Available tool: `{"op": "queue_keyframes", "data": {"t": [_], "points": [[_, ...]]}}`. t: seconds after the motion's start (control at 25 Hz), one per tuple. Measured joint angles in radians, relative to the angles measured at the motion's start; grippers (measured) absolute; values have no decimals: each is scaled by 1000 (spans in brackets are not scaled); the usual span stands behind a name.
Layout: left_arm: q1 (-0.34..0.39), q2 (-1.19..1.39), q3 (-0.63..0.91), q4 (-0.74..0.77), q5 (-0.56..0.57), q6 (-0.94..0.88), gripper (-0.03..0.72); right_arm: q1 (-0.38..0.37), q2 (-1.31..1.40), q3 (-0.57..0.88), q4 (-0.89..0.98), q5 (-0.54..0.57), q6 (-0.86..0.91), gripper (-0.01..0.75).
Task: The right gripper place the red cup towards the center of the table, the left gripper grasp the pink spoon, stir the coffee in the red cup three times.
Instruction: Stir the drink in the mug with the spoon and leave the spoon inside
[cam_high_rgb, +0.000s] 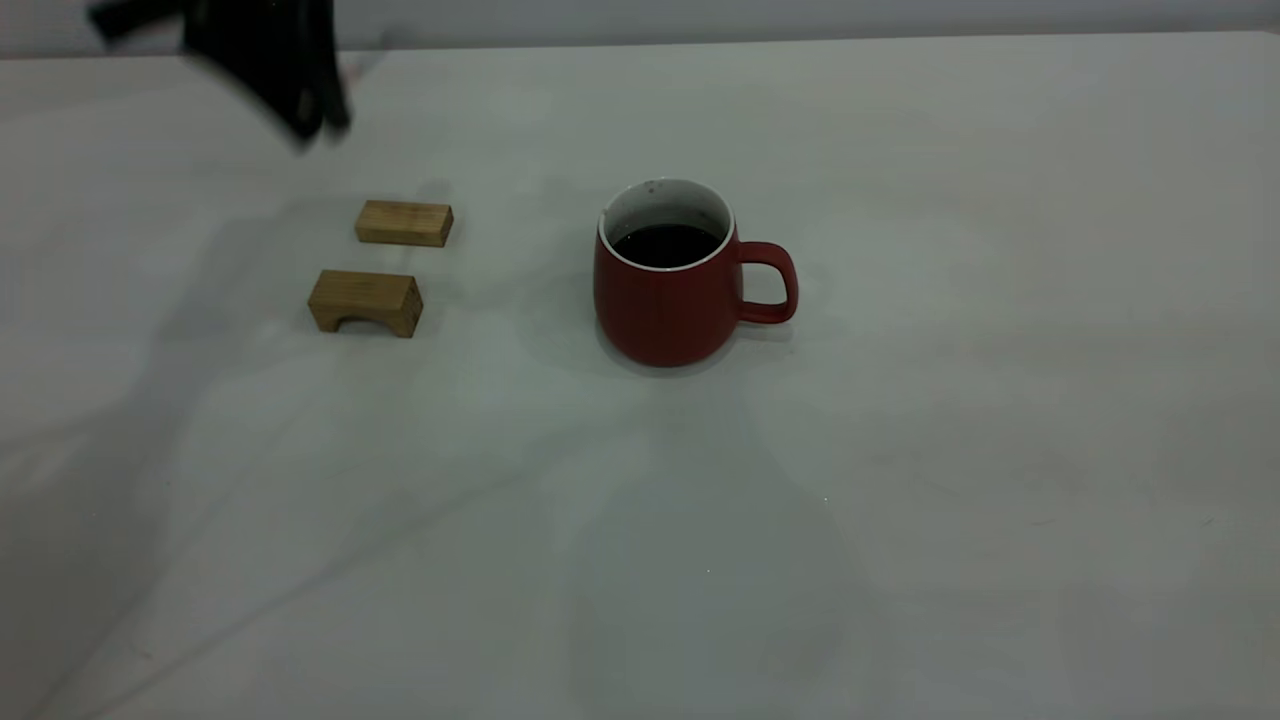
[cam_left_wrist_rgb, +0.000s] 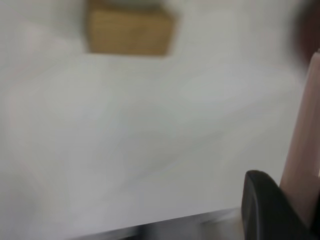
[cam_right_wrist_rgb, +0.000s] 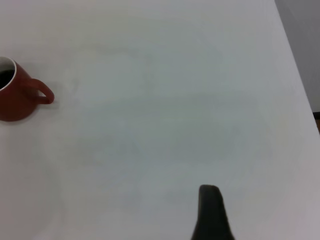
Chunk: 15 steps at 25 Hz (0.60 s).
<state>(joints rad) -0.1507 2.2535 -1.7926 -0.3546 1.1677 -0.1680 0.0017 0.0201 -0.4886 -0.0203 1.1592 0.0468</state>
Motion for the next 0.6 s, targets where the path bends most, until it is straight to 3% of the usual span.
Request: {"op": "queue_keyframes", "data": {"t": [0.32,0.6], "points": [[0,2,-59,-320,0,-604,163,0,0,0,0,0,0,586],[-20,2,-60,-631,0,-867,163,0,0,0,0,0,0,586]]}}
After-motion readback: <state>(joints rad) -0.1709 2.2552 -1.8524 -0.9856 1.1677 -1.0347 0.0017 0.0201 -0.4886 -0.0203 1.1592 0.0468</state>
